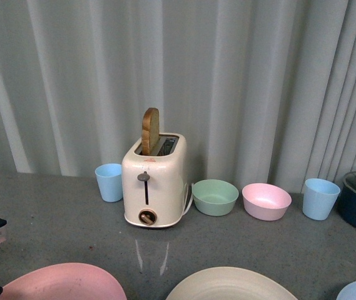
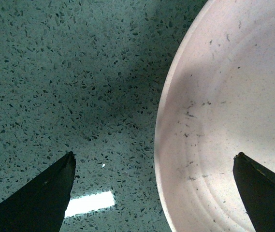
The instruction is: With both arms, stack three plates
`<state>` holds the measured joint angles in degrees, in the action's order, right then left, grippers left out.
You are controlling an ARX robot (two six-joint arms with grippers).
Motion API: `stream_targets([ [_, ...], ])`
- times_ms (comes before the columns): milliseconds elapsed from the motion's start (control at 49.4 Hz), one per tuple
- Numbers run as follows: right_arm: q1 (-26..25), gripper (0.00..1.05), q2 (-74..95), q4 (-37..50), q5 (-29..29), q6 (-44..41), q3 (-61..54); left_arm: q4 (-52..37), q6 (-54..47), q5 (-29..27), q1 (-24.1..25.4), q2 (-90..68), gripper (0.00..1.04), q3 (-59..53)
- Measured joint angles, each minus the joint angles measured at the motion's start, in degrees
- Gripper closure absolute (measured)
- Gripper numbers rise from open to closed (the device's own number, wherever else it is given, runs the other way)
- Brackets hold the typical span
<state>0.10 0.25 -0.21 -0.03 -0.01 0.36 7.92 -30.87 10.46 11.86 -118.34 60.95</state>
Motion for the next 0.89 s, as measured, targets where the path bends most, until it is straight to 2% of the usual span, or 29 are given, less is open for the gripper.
stream_targets([
  [304,0.00,0.07,0.00,0.00,0.00,0.00,0.00,-2.49,0.46,-2.84,-1.22,-1.57,0.08,-0.96],
  [567,0.00,0.07,0.00,0.00,0.00,0.00,0.00,-2.62,0.48,-3.37,-1.33,-1.88,0.58,-0.96],
  [749,0.00,0.07,0.00,0.00,0.00,-0.02,0.00,-2.62,0.46,-3.45,-1.31,-1.88,0.84,-0.96],
  [891,0.00,0.07,0.00,0.00,0.00,0.00,0.00,-2.60,1.14,-2.36,-1.31,-1.77,0.99,-0.50],
])
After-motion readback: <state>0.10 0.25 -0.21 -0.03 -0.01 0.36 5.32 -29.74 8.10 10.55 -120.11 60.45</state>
